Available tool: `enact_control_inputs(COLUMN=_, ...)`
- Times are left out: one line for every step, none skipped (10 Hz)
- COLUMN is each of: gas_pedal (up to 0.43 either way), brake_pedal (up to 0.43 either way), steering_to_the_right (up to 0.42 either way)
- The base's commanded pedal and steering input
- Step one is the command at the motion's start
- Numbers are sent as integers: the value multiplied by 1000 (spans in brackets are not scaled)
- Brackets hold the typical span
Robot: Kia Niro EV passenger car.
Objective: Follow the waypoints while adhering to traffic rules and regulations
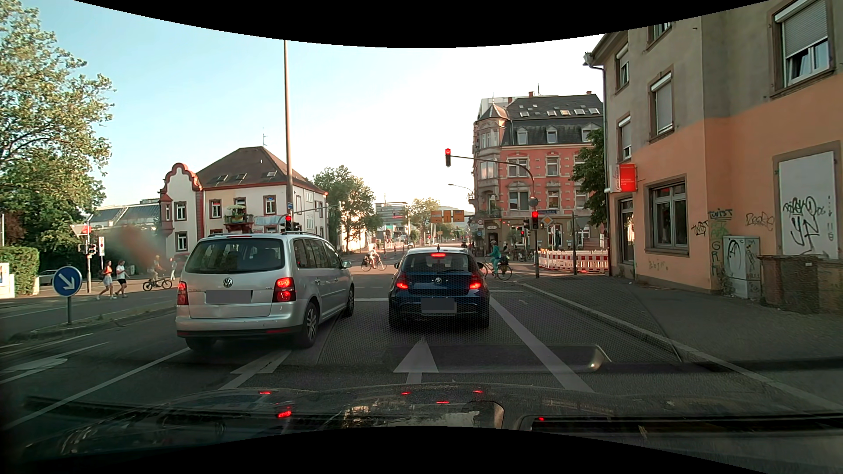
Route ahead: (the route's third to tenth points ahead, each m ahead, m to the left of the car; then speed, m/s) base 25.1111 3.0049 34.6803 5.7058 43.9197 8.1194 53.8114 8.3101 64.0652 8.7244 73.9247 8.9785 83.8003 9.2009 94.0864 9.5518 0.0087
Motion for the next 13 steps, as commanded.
enact_control_inputs(gas_pedal=0, brake_pedal=226, steering_to_the_right=-17)
enact_control_inputs(gas_pedal=0, brake_pedal=226, steering_to_the_right=-17)
enact_control_inputs(gas_pedal=0, brake_pedal=226, steering_to_the_right=-17)
enact_control_inputs(gas_pedal=0, brake_pedal=226, steering_to_the_right=-17)
enact_control_inputs(gas_pedal=0, brake_pedal=226, steering_to_the_right=-17)
enact_control_inputs(gas_pedal=0, brake_pedal=226, steering_to_the_right=-17)
enact_control_inputs(gas_pedal=0, brake_pedal=226, steering_to_the_right=-17)
enact_control_inputs(gas_pedal=0, brake_pedal=226, steering_to_the_right=-17)
enact_control_inputs(gas_pedal=0, brake_pedal=226, steering_to_the_right=-17)
enact_control_inputs(gas_pedal=0, brake_pedal=226, steering_to_the_right=-17)
enact_control_inputs(gas_pedal=0, brake_pedal=226, steering_to_the_right=-17)
enact_control_inputs(gas_pedal=0, brake_pedal=226, steering_to_the_right=-17)
enact_control_inputs(gas_pedal=0, brake_pedal=226, steering_to_the_right=-17)
